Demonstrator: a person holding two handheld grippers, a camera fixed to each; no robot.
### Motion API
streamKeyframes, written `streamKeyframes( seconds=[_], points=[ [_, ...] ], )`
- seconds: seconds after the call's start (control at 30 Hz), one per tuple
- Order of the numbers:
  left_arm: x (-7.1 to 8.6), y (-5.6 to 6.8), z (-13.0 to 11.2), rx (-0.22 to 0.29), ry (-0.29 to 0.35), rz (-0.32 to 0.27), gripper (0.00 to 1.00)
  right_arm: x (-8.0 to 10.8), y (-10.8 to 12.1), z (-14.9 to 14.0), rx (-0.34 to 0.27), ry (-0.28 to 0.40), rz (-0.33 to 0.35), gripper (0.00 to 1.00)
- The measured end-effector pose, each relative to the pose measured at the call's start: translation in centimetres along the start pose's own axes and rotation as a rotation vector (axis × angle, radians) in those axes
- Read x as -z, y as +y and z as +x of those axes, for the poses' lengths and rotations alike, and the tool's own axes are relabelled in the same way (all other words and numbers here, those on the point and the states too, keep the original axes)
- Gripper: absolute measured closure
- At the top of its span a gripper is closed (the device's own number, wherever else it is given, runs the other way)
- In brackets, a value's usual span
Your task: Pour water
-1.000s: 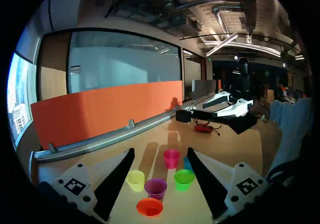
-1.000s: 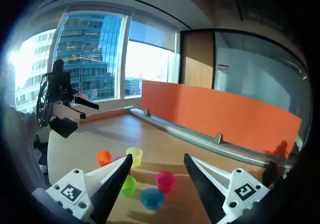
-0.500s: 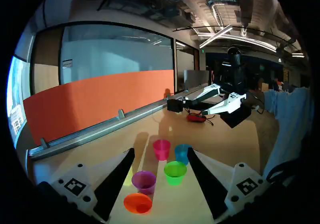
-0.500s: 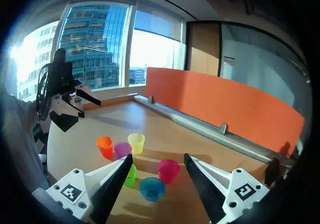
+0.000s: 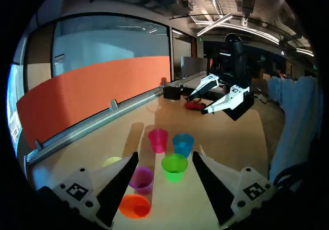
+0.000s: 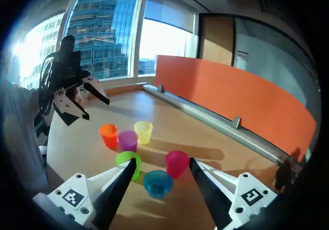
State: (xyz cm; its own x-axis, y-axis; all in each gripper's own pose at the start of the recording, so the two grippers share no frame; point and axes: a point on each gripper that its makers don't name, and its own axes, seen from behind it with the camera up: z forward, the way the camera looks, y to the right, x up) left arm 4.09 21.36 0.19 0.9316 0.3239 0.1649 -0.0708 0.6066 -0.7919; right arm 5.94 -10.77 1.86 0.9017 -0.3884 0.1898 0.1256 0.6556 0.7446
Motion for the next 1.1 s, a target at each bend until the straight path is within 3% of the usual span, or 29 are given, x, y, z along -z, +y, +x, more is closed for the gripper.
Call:
streamKeyframes(
  seconds=[0.37,1.1],
  points=[
    [-2.4,1.5,-3.0,-0.071,-0.102,-0.044,0.02,-1.3,0.0,-2.4,0.001,-0.05,0.022,0.01],
    [-6.9,2.3,-6.8,-0.057,-0.264,-0.096,0.02,-3.6,0.1,-7.0,0.002,-0.133,0.081,0.01]
  ],
)
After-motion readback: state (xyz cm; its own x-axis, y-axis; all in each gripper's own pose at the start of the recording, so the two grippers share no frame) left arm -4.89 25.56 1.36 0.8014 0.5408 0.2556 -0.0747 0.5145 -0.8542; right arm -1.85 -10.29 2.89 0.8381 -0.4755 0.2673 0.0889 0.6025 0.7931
